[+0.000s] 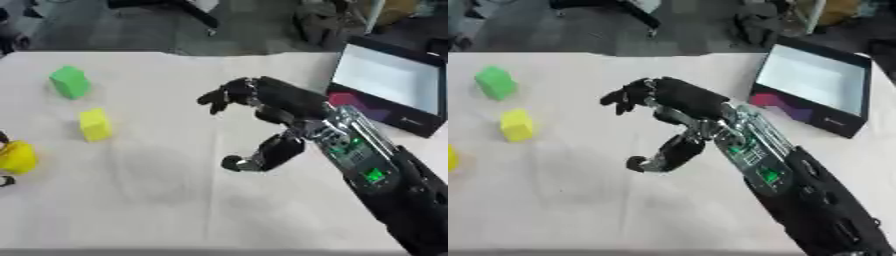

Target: Pick up the objects with one hand, pass them to the other hand, and then place them into the box on the other side of the table.

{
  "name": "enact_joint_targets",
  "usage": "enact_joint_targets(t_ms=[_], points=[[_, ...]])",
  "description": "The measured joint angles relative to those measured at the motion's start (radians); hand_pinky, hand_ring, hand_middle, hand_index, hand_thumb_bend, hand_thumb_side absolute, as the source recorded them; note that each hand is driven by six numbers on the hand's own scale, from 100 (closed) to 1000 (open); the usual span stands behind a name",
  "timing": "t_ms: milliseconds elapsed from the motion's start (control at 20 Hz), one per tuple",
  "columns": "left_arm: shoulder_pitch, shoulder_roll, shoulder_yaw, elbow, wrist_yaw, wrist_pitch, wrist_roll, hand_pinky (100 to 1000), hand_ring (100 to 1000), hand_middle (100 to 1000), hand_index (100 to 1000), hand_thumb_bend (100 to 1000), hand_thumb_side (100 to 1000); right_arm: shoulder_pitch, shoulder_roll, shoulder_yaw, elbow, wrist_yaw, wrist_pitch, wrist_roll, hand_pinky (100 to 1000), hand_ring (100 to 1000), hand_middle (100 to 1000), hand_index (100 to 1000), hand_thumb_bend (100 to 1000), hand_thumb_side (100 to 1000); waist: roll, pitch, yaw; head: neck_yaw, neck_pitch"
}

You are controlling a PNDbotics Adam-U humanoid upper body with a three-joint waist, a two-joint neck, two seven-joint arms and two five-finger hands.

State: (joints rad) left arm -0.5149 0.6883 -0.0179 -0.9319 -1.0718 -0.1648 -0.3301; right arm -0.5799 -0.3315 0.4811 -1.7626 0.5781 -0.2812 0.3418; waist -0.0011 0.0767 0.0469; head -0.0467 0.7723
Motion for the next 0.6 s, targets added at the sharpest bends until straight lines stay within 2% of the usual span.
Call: enact_joint_targets(t_ms=[250, 450, 600], points=[[-0.005, -0.017, 0.005, 0.028, 0.068, -0.008, 0.054, 735, 633, 684, 819, 553, 345, 0.000, 0.000, 0.000, 0.000, 0.000, 0.001, -0.001, 707, 689, 644, 884, 476, 194, 0.000, 0.000, -0.001, 0.000, 0.000], [-0.008, -0.031, 0.004, 0.025, 0.168, -0.041, 0.022, 722, 593, 619, 754, 399, 268, 0.000, 0.000, 0.000, 0.000, 0.000, 0.002, -0.002, 707, 689, 644, 885, 476, 195, -0.001, 0.000, -0.002, 0.003, 0.000], [-0.012, -0.033, 0.000, 0.001, 0.232, -0.060, -0.026, 694, 529, 535, 655, 233, 167, 0.000, 0.000, 0.000, 0.000, 0.000, 0.002, -0.001, 707, 689, 644, 885, 475, 195, -0.001, 0.000, -0.002, 0.005, 0.000]])
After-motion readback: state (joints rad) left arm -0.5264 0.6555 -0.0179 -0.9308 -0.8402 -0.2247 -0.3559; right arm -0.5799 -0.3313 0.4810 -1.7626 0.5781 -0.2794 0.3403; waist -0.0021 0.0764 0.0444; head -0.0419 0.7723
